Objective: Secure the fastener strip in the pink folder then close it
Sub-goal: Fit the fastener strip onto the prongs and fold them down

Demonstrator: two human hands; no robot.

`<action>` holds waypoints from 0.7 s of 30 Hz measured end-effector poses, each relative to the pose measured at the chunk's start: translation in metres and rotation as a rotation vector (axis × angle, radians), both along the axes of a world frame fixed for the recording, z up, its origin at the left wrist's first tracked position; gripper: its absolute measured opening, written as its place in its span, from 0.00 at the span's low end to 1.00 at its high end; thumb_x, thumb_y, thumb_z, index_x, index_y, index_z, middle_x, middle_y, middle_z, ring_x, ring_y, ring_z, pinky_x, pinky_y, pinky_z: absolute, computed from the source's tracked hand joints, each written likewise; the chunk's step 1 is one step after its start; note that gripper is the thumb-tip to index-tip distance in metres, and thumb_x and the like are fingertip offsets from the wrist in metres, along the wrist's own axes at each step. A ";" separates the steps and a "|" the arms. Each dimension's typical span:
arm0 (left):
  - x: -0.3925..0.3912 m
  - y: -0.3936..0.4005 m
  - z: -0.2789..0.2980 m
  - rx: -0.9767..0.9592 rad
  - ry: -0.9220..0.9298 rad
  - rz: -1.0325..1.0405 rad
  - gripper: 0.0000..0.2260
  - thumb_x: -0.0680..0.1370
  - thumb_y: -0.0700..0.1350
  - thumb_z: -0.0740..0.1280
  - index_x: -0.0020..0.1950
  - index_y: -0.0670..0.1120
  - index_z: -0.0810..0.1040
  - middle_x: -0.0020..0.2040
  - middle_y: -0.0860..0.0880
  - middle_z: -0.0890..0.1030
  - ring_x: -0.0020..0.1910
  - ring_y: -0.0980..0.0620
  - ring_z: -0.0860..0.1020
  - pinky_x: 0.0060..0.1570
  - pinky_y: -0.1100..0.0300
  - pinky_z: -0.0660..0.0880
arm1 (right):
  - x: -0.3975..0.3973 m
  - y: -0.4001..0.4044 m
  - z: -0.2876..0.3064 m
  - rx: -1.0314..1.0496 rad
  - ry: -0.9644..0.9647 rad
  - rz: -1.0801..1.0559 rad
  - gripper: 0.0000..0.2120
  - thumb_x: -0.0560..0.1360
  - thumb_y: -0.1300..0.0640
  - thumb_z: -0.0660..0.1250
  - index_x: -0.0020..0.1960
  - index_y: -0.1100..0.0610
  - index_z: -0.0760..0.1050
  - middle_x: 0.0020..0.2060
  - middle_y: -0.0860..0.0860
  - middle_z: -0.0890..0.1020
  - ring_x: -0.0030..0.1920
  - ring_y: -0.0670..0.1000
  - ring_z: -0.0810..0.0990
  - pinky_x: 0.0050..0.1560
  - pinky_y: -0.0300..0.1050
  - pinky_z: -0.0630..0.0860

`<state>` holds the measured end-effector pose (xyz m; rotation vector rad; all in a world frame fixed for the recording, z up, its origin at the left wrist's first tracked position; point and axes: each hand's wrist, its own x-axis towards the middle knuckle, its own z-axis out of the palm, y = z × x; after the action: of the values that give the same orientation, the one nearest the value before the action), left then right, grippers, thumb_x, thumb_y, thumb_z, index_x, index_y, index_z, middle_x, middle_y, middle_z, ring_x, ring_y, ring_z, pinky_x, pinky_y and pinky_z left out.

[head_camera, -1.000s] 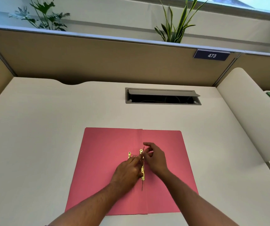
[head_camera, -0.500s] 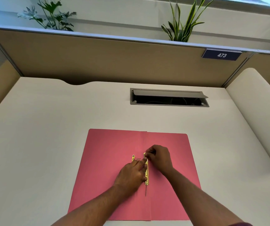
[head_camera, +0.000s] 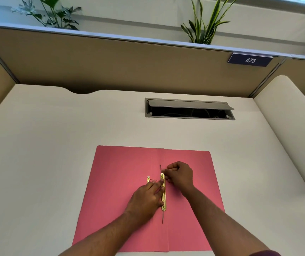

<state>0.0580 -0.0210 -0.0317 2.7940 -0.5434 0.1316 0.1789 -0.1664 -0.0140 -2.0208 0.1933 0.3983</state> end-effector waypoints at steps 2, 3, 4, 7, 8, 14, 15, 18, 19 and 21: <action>0.000 0.000 -0.001 -0.016 0.001 0.000 0.23 0.69 0.54 0.74 0.61 0.46 0.82 0.66 0.47 0.79 0.60 0.48 0.78 0.59 0.57 0.76 | 0.000 0.001 0.001 0.002 -0.003 -0.016 0.10 0.69 0.64 0.81 0.44 0.63 0.81 0.33 0.59 0.87 0.31 0.55 0.87 0.35 0.51 0.86; -0.001 0.000 0.000 -0.020 0.002 0.002 0.23 0.69 0.54 0.75 0.61 0.46 0.82 0.66 0.47 0.79 0.60 0.48 0.78 0.60 0.57 0.76 | 0.000 0.002 0.001 -0.002 -0.009 -0.015 0.11 0.69 0.63 0.81 0.44 0.63 0.81 0.32 0.58 0.87 0.30 0.53 0.86 0.34 0.50 0.86; -0.001 0.000 0.000 -0.021 0.002 0.004 0.23 0.69 0.55 0.75 0.60 0.46 0.82 0.66 0.47 0.79 0.60 0.49 0.78 0.60 0.57 0.76 | -0.001 0.002 0.000 -0.008 -0.016 -0.014 0.11 0.69 0.62 0.81 0.44 0.63 0.80 0.32 0.58 0.87 0.29 0.52 0.86 0.33 0.48 0.85; -0.002 0.000 0.000 -0.038 0.017 0.007 0.24 0.69 0.55 0.75 0.62 0.46 0.81 0.67 0.47 0.78 0.62 0.49 0.77 0.63 0.57 0.74 | -0.005 0.001 -0.004 -0.032 -0.048 -0.009 0.10 0.70 0.59 0.81 0.44 0.60 0.81 0.33 0.55 0.87 0.31 0.51 0.87 0.35 0.48 0.86; -0.003 0.000 0.000 -0.042 0.024 0.006 0.24 0.69 0.55 0.75 0.62 0.47 0.81 0.67 0.48 0.78 0.62 0.49 0.77 0.63 0.58 0.74 | -0.007 0.000 -0.005 -0.034 -0.061 -0.006 0.09 0.71 0.58 0.80 0.44 0.59 0.81 0.33 0.54 0.87 0.32 0.51 0.87 0.37 0.48 0.86; -0.010 0.001 0.004 -0.070 0.075 0.059 0.23 0.70 0.54 0.75 0.64 0.49 0.80 0.66 0.51 0.77 0.65 0.51 0.76 0.56 0.62 0.77 | -0.034 -0.010 -0.009 -0.101 -0.161 0.074 0.04 0.75 0.61 0.74 0.49 0.54 0.84 0.42 0.48 0.86 0.42 0.47 0.85 0.45 0.41 0.83; -0.010 0.001 0.003 -0.077 0.096 0.072 0.23 0.72 0.54 0.74 0.65 0.49 0.78 0.67 0.51 0.76 0.66 0.50 0.75 0.55 0.61 0.78 | -0.040 -0.012 -0.011 -0.140 -0.193 0.113 0.05 0.75 0.61 0.74 0.49 0.53 0.84 0.43 0.47 0.85 0.43 0.45 0.84 0.45 0.38 0.81; -0.011 0.001 0.000 -0.071 0.126 0.079 0.24 0.74 0.53 0.71 0.69 0.48 0.74 0.67 0.50 0.75 0.68 0.49 0.73 0.54 0.59 0.79 | -0.060 -0.017 -0.015 -0.263 -0.308 0.257 0.09 0.75 0.62 0.73 0.53 0.53 0.85 0.48 0.46 0.81 0.43 0.41 0.82 0.46 0.33 0.80; -0.011 0.001 0.000 -0.063 0.119 0.069 0.24 0.74 0.52 0.72 0.69 0.48 0.75 0.66 0.49 0.77 0.68 0.48 0.74 0.56 0.59 0.78 | -0.066 -0.019 -0.016 -0.302 -0.346 0.291 0.10 0.76 0.61 0.73 0.56 0.53 0.85 0.49 0.46 0.80 0.43 0.41 0.81 0.45 0.30 0.78; -0.012 0.000 0.000 -0.062 0.098 0.057 0.24 0.74 0.51 0.72 0.68 0.46 0.76 0.64 0.47 0.78 0.66 0.46 0.76 0.59 0.58 0.76 | -0.076 -0.021 -0.018 -0.386 -0.424 0.339 0.12 0.77 0.58 0.71 0.59 0.53 0.84 0.50 0.45 0.79 0.44 0.41 0.78 0.44 0.26 0.71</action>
<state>0.0461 -0.0212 -0.0321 2.7399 -0.4292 0.0222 0.1030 -0.1872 -0.0318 -2.4737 -0.3663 0.1357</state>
